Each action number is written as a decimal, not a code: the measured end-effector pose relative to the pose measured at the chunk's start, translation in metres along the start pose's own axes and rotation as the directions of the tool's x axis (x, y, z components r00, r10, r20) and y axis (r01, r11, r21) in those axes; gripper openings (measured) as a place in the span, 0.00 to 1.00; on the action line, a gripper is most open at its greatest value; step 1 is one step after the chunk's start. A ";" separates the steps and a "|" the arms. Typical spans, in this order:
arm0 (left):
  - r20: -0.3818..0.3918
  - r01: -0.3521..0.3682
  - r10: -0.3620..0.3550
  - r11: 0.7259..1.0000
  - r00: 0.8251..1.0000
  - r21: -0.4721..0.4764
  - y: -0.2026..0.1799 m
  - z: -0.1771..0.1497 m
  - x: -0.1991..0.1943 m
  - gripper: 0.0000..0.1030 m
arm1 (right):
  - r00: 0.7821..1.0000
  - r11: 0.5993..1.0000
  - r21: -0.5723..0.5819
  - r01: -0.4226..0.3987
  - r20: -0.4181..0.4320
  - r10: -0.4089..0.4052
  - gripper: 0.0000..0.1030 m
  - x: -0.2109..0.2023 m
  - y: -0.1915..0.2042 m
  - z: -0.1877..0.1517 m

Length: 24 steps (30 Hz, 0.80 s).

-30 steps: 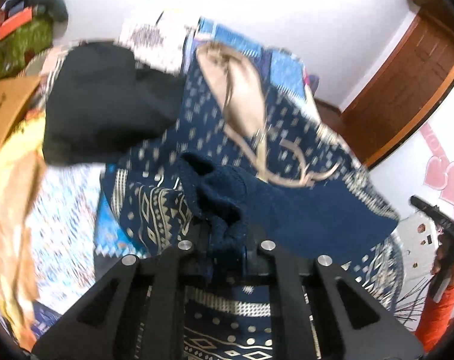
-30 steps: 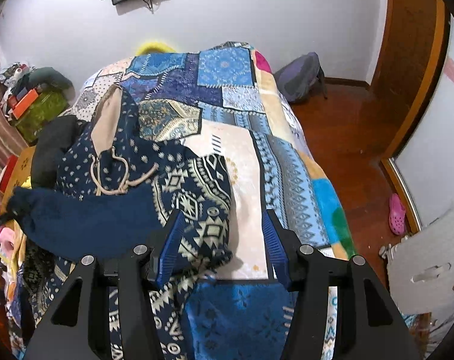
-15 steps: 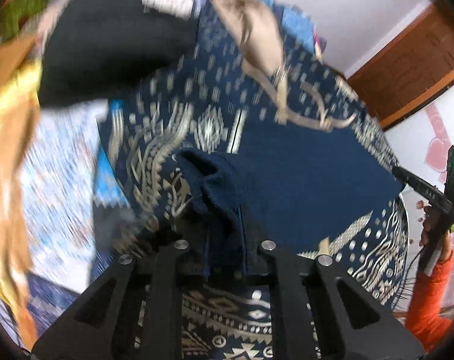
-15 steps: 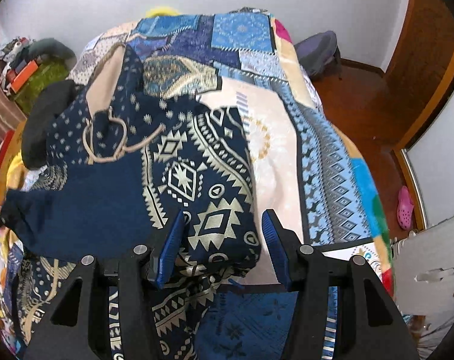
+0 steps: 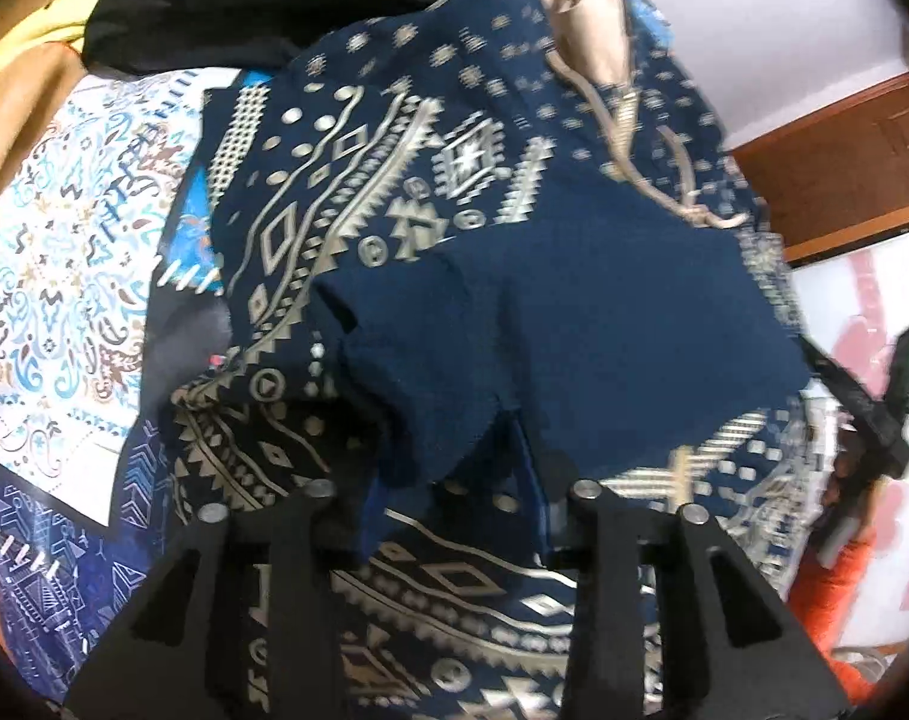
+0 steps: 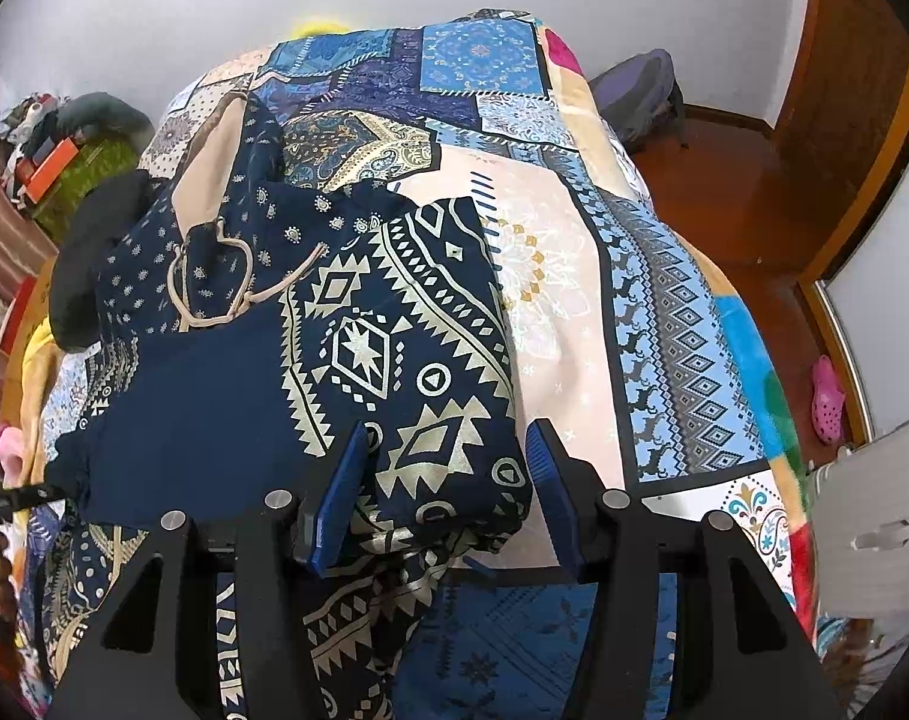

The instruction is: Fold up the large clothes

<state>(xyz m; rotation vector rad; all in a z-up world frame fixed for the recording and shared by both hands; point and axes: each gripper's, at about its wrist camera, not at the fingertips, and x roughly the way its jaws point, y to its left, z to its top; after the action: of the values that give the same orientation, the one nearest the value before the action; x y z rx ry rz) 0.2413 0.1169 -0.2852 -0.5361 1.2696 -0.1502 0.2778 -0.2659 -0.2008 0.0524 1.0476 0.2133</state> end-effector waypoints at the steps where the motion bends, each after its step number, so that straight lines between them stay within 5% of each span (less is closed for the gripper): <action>1: 0.010 -0.012 0.012 1.000 1.000 0.001 -0.001 0.000 0.000 0.12 | 1.000 1.000 0.002 -0.004 -0.001 0.004 0.50 0.000 0.000 -0.001; 7: 0.228 -0.153 0.113 0.974 0.967 0.166 -0.055 0.007 -0.050 0.06 | 1.000 1.000 -0.026 0.003 0.008 -0.003 0.50 -0.010 -0.001 0.003; 12: 0.440 -0.210 0.077 0.942 0.895 0.263 -0.100 0.031 -0.123 0.06 | 0.998 0.998 -0.042 0.047 0.048 -0.045 0.50 -0.021 0.000 0.013; 15: 0.492 -0.242 0.093 0.938 0.865 0.248 -0.099 0.048 -0.141 0.06 | 0.997 0.998 -0.036 0.043 0.059 -0.041 0.50 -0.024 0.001 0.017; 18: 0.485 -0.267 0.139 0.941 0.863 0.206 -0.078 0.058 -0.135 0.06 | 0.998 0.998 -0.045 0.038 0.047 -0.036 0.50 -0.020 0.006 0.015; 24: 0.295 -0.245 0.215 0.967 0.931 0.070 0.001 0.058 -0.066 0.06 | 0.999 0.997 -0.069 0.030 -0.011 -0.031 0.50 -0.002 0.013 0.008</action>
<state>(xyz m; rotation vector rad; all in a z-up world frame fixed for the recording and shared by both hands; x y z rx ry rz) 0.2752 0.1613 -0.2173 -0.3005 1.0260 0.0563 0.2815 -0.2534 -0.1931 -0.0271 1.0518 0.2218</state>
